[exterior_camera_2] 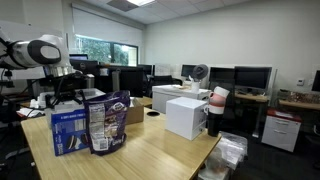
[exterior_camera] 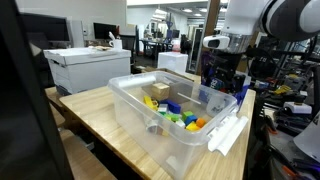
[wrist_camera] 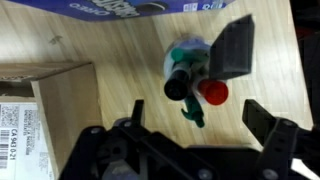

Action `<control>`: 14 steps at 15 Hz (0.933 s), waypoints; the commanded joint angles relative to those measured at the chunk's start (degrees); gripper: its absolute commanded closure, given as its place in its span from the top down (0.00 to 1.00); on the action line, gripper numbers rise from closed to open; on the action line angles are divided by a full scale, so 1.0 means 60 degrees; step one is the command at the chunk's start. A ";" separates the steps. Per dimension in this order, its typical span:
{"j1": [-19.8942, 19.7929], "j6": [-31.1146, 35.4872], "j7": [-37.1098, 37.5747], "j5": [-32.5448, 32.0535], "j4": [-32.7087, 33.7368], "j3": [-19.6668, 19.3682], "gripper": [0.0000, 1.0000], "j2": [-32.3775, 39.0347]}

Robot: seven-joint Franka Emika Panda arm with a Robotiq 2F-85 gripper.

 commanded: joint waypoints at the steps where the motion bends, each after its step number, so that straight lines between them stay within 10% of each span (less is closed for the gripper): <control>1: -0.0275 -0.0279 -0.0101 -0.0575 0.0006 0.0265 1.00 0.0159; 14: -0.0450 -0.0951 0.0015 -0.1590 0.0007 0.0462 1.00 0.0321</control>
